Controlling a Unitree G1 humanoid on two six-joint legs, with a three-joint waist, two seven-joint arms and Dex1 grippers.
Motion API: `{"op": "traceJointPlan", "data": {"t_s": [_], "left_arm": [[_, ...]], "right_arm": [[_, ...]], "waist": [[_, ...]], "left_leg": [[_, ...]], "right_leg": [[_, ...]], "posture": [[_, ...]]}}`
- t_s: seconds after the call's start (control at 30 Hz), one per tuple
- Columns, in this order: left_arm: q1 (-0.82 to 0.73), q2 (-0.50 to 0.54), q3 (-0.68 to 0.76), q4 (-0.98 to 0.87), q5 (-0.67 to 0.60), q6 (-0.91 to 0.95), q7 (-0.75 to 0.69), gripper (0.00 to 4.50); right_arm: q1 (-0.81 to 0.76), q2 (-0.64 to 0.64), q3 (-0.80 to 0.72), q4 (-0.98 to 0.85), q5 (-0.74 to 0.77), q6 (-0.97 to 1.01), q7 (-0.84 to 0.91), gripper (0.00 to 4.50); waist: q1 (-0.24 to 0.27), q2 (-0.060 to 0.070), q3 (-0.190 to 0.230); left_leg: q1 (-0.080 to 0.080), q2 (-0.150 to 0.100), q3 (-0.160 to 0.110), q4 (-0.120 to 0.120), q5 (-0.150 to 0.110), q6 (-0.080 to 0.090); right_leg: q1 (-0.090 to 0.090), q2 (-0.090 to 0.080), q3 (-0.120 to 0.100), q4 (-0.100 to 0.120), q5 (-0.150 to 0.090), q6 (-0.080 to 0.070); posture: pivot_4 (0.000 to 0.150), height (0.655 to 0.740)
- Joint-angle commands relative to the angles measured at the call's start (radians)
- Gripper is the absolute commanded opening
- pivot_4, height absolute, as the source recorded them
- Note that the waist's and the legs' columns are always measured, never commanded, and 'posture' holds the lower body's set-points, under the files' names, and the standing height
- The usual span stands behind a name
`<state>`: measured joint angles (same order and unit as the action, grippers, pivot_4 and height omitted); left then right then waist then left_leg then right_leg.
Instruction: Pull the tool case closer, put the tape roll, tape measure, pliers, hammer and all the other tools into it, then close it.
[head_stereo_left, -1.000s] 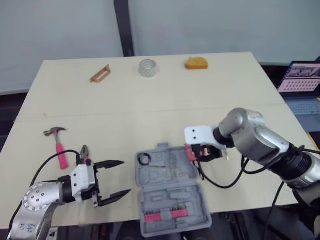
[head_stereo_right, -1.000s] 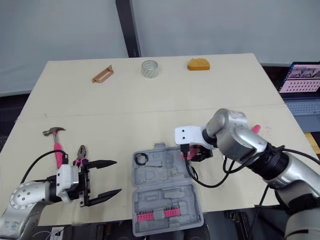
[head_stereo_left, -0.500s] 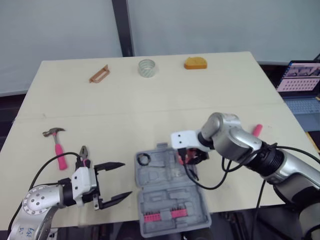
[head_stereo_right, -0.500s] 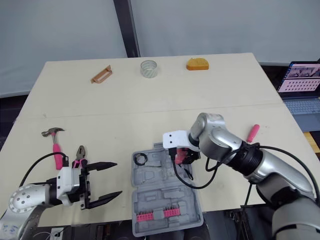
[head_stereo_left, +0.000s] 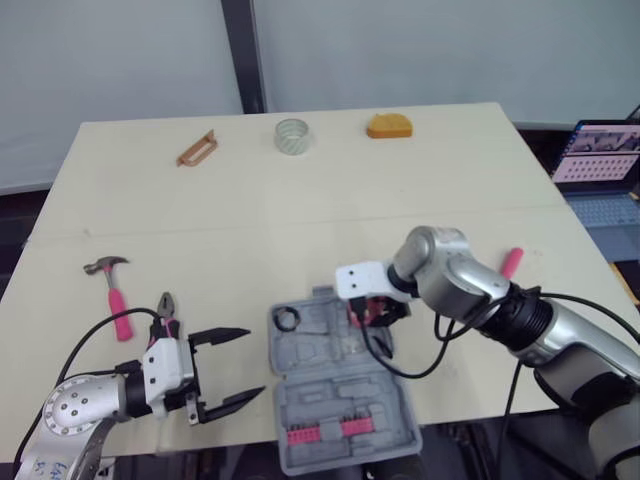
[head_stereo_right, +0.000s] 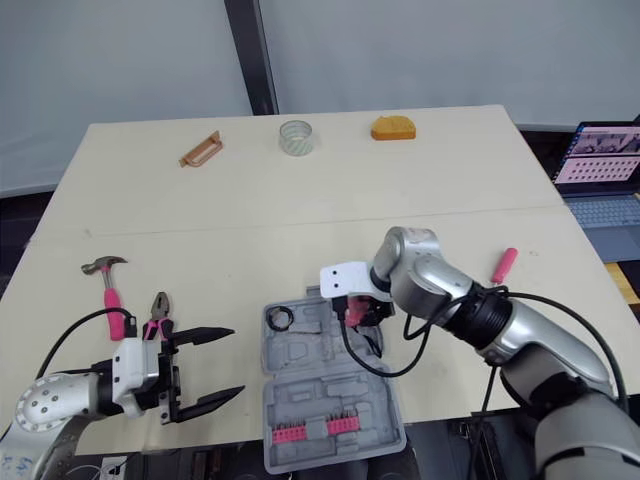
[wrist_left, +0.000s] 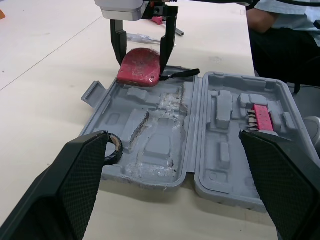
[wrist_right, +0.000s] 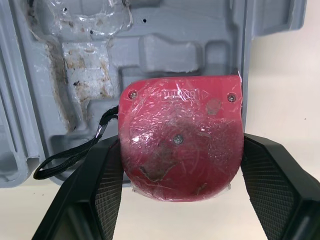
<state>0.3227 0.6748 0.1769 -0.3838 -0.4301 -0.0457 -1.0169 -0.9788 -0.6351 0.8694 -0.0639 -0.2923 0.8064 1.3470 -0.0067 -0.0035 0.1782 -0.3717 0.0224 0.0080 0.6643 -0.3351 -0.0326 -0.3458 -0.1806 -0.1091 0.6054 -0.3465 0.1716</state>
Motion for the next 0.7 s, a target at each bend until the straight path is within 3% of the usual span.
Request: {"op": "traceJointPlan", "data": {"t_s": [0.03,0.37,0.4,0.43,0.7], "left_arm": [[0.013,-0.002,0.004,-0.035,-0.001,-0.01,0.008,4.5],[0.027,-0.006,0.004,-0.036,0.0,-0.017,0.011,4.5],[0.029,-0.006,0.003,-0.036,0.0,-0.018,0.011,4.5],[0.029,-0.006,0.003,-0.035,0.0,-0.019,0.011,4.5],[0.032,-0.008,-0.004,-0.029,0.002,-0.028,0.011,4.5]], "right_arm": [[-0.014,0.004,-0.021,-0.004,-0.014,-0.014,0.004,2.96],[-0.013,0.017,-0.026,0.013,-0.023,-0.035,0.005,2.96],[-0.013,0.018,-0.028,0.013,-0.023,-0.036,0.004,3.97],[-0.013,0.019,-0.031,0.012,-0.022,-0.039,0.001,4.32],[-0.041,-0.032,-0.1,-0.09,0.014,0.008,0.049,4.47]], "waist": [[0.0,0.0,0.0],[0.0,0.0,0.0],[0.0,0.0,0.0],[0.0,0.0,0.0],[0.001,0.0,0.0]], "left_leg": [[0.0,0.0,0.0,0.0,0.0,0.0],[0.0,0.0,0.0,0.0,0.0,0.0],[0.0,0.0,0.0,0.0,0.0,0.0],[0.0,0.0,0.0,0.0,0.0,0.0],[0.0,0.0,0.001,0.0,0.0,0.0]], "right_leg": [[0.0,0.0,0.0,0.0,0.0,0.0],[0.0,0.0,0.0,0.0,0.0,0.0],[0.0,0.0,0.0,0.0,0.0,0.0],[0.0,0.0,0.0,0.0,0.0,0.0],[0.0,0.0,0.0,0.0,0.0,0.0]], "posture": [[0.15,0.74],[0.15,0.74],[0.15,0.74],[0.15,0.74],[0.15,0.74]]}}
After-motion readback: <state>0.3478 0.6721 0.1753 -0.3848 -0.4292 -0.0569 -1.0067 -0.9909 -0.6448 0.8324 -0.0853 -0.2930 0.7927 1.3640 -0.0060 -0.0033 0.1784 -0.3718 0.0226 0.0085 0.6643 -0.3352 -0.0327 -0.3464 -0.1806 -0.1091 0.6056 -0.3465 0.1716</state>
